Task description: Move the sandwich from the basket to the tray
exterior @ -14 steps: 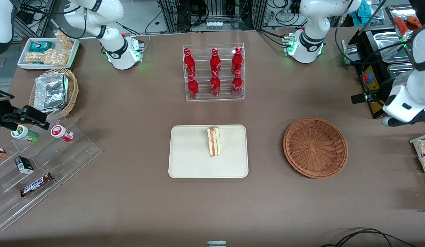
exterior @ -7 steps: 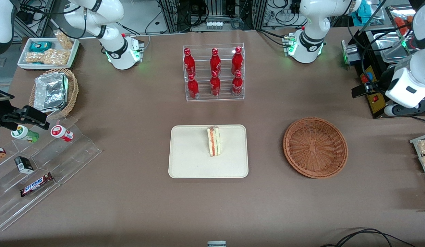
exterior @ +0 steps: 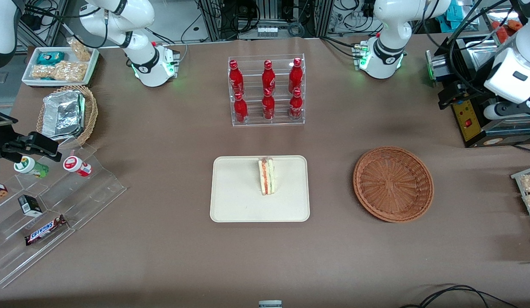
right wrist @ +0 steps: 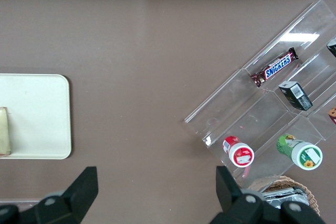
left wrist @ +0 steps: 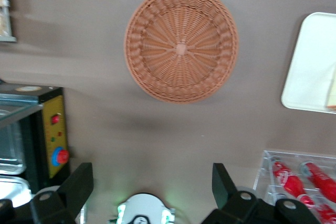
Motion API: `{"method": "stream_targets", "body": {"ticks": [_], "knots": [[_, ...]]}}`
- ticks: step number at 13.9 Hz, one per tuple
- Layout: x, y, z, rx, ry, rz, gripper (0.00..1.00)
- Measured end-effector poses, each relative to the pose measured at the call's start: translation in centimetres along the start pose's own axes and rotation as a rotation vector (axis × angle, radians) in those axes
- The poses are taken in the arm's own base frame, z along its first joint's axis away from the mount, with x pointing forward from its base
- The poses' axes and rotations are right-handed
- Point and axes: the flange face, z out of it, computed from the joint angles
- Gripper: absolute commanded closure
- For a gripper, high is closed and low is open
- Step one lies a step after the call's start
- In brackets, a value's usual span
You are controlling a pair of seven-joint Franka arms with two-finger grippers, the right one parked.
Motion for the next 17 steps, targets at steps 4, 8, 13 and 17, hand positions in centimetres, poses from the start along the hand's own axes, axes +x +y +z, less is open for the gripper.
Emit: {"method": "stream_targets", "body": {"ticks": [4, 8, 13, 17], "knots": [[-0.04, 0.24, -0.04, 0.014, 0.005, 0.056, 0.0], [-0.02, 0.68, -0.15, -0.028, 0.008, 0.063, 0.0], [0.24, 0.09, -0.27, -0.098, 0.009, 0.033, 0.0], [0.27, 0.01, -0.27, -0.095, 0.01, 0.03, 0.0]]}}
